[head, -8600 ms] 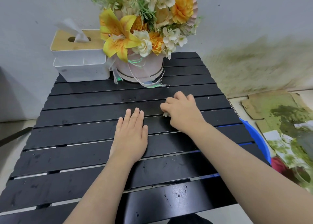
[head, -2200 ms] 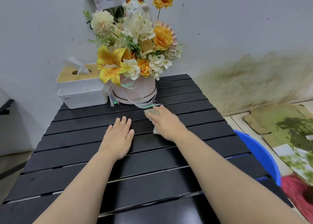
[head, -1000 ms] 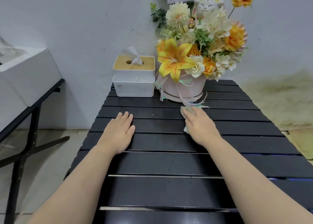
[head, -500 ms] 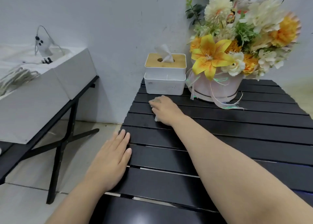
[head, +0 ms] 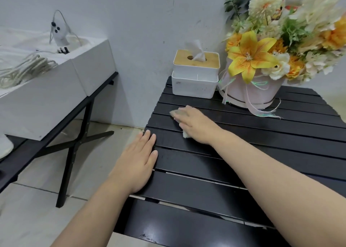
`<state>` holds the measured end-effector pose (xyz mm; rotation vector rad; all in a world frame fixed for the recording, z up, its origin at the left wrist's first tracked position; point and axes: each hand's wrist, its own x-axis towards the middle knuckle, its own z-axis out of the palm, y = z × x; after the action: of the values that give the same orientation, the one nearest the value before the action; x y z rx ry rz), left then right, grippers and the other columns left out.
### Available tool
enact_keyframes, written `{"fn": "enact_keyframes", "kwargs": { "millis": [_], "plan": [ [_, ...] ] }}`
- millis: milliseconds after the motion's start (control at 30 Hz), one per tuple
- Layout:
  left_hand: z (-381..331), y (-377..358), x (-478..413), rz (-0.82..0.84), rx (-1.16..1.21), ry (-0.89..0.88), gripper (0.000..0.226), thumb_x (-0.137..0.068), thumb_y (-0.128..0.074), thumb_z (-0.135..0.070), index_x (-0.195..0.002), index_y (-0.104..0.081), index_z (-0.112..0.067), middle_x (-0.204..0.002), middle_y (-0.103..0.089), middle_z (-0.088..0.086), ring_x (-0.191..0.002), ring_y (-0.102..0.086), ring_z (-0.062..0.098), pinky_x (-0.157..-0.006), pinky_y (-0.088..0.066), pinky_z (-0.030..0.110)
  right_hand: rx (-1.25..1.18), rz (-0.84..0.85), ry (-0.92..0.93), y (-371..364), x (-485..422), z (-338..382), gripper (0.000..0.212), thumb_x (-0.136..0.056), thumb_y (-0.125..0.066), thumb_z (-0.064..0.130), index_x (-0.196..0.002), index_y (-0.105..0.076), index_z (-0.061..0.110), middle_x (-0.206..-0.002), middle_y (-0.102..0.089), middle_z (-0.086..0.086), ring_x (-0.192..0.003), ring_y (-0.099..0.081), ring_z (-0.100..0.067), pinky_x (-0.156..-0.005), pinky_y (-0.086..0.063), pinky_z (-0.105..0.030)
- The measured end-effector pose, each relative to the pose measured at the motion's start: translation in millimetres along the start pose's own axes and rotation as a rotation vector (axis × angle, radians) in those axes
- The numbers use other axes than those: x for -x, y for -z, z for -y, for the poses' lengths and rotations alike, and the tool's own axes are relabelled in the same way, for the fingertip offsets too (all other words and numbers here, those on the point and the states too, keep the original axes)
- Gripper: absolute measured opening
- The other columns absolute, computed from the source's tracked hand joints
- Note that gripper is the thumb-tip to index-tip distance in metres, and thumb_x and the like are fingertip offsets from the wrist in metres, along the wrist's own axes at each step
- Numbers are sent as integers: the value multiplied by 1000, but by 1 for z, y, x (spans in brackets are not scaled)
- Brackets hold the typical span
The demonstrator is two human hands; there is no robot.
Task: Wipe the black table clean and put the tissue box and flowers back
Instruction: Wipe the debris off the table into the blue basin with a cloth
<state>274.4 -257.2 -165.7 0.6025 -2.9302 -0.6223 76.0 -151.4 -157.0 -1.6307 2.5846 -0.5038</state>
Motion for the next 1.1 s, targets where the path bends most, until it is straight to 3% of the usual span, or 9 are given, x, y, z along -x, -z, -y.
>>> {"fn": "enact_keyframes", "kwargs": {
  "millis": [167, 300, 400, 500, 600, 700, 800, 967, 1100],
  "plan": [
    [-4, 7, 5, 11, 32, -2, 52, -99, -23, -34, -147, -11, -21, -158, 0, -7, -144, 7, 5, -115, 3, 22, 14, 52, 351, 2, 90, 26, 45, -96, -32, 30, -139, -43, 20, -149, -35, -8, -140, -23, -26, -114, -18, -33],
    [2, 18, 61, -62, 26, -23, 72, -82, -3, -56, -147, -10, -25, -154, -2, -16, -139, 10, -4, -112, 9, 16, 73, 45, 22, 13, 55, 6, 44, -101, -33, 24, -146, -29, 26, -157, -17, -4, -144, -9, -23, -115, -11, -33],
    [10, 13, 114, -69, -4, 15, 76, -77, 5, -57, -146, -8, -27, -151, 1, -20, -135, 15, -10, -109, 14, 10, 58, -4, -147, 4, 33, 23, 45, -101, -34, 23, -146, -30, 23, -156, -19, -7, -144, -7, -26, -116, -11, -36],
    [13, 7, 123, -102, -3, 33, 74, -79, 3, -55, -146, -12, -27, -149, 0, -21, -134, 12, -13, -111, 8, 11, -18, 0, 116, -15, 56, 73, 44, -100, -38, 21, -144, -34, 17, -153, -27, -10, -142, -13, -28, -115, -10, -35],
    [14, 3, 116, -115, 13, 39, 72, -80, 2, -56, -146, -11, -28, -149, 1, -23, -137, 10, -10, -113, 3, 16, -36, 17, 410, -22, 85, 92, 42, -94, -41, 20, -134, -50, 11, -140, -47, -17, -132, -37, -38, -109, -29, -46],
    [18, 0, 117, -105, 13, 34, 71, -80, 2, -56, -146, -9, -31, -148, 3, -26, -137, 11, -10, -112, 2, 16, 21, -54, 253, -13, 59, 67, 42, -95, -36, 24, -134, -50, 12, -140, -46, -20, -131, -40, -39, -105, -36, -55],
    [17, -2, 115, -126, 34, 32, 71, -81, 1, -54, -146, -11, -30, -148, 0, -25, -137, 10, -10, -112, 0, 16, 73, 23, -21, -15, 35, 72, 44, -100, -32, 25, -143, -36, 18, -153, -26, -11, -141, -17, -30, -113, -21, -46],
    [20, -3, 113, -102, 23, 17, 73, -81, -2, -53, -145, -20, -23, -155, -12, -10, -142, -1, 1, -115, -9, 25, -3, -72, 193, -30, 116, 126, 48, -86, -32, 24, -124, -57, 9, -125, -58, -16, -117, -51, -39, -102, -42, -45],
    [9, 5, 110, -55, -49, 69, 61, -92, -13, -42, -145, -23, -15, -156, -15, 1, -146, -4, 16, -119, -9, 36, 39, -136, 126, 1, 210, 100, 42, -89, -35, 21, -125, -58, 17, -130, -58, -11, -121, -52, -34, -98, -42, -42]
  ]
}}
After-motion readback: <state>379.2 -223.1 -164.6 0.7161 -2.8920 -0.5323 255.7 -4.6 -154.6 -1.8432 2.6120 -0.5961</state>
